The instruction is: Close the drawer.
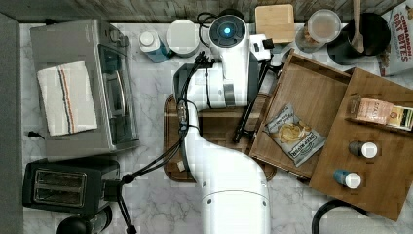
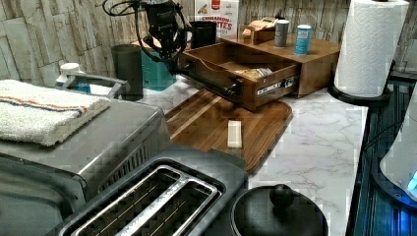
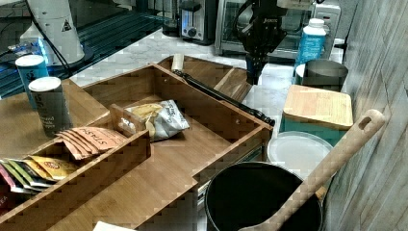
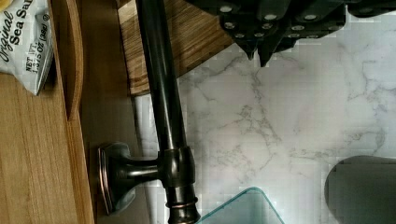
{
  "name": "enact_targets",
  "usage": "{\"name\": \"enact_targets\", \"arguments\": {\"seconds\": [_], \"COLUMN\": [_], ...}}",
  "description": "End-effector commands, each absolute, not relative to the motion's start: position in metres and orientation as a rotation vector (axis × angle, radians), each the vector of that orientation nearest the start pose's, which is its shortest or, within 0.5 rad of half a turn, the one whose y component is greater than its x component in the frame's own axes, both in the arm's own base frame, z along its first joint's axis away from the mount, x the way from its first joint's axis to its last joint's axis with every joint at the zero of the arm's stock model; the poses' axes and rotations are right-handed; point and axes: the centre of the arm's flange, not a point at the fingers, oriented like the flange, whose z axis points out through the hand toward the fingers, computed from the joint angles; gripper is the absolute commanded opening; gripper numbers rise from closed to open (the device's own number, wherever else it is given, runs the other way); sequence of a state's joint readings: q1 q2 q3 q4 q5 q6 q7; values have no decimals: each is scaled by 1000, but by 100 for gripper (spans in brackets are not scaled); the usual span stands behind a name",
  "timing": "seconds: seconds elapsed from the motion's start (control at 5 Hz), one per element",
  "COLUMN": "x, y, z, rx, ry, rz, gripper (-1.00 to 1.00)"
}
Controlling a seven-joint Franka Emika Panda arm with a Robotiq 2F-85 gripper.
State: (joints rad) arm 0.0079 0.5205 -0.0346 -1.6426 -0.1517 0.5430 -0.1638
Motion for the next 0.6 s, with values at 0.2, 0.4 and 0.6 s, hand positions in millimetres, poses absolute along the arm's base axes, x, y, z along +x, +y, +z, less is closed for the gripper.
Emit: {"name": "enact_targets", "arguments": {"seconds": [0.2,0.4,0.6], "x": [661,650,645], "y": [-45,-42,-39], "z": [299,290,278], "rx": [-3075,-3033,-3060], "ry": [888,905,900], "rz": [11,95,7], "gripper": [-100,-100,-100]}}
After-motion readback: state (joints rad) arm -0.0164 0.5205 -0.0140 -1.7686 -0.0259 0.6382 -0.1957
